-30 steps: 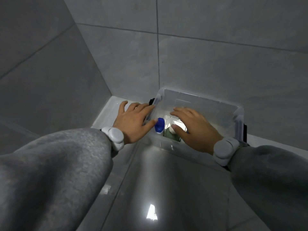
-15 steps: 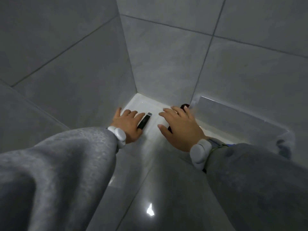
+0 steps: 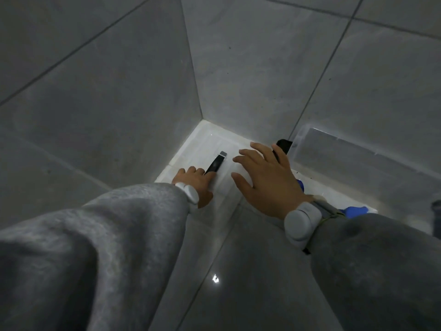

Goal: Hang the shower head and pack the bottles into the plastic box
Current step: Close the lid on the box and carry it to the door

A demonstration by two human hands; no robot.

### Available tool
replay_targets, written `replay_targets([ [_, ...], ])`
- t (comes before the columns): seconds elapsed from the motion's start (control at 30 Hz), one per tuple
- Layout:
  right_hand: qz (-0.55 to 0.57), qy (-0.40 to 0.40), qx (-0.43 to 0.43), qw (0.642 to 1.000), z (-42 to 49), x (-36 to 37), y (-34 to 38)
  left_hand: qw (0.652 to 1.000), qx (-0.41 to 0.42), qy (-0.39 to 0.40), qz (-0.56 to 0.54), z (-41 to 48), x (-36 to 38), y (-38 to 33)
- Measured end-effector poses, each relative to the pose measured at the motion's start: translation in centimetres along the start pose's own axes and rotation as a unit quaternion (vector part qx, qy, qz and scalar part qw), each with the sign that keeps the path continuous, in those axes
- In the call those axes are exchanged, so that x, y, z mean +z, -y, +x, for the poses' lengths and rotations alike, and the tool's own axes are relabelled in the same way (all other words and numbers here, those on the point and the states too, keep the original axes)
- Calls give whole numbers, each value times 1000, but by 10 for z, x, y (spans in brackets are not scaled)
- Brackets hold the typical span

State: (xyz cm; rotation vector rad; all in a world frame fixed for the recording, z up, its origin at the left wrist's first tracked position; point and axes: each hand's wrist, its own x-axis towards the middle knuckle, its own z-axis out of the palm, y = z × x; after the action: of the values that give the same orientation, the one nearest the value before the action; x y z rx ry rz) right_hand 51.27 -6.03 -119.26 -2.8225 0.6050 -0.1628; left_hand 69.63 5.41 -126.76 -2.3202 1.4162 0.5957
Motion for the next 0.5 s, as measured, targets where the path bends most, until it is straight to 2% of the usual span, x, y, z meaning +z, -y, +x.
replay_targets([
  [0.3, 7, -36, 18, 999, -2, 7, 0, 999, -44, -20, 1, 11, 5, -17],
  [0.5, 28, -55, 19, 998, -2, 10, -3, 999, -43, 6, 18, 3, 11, -25],
])
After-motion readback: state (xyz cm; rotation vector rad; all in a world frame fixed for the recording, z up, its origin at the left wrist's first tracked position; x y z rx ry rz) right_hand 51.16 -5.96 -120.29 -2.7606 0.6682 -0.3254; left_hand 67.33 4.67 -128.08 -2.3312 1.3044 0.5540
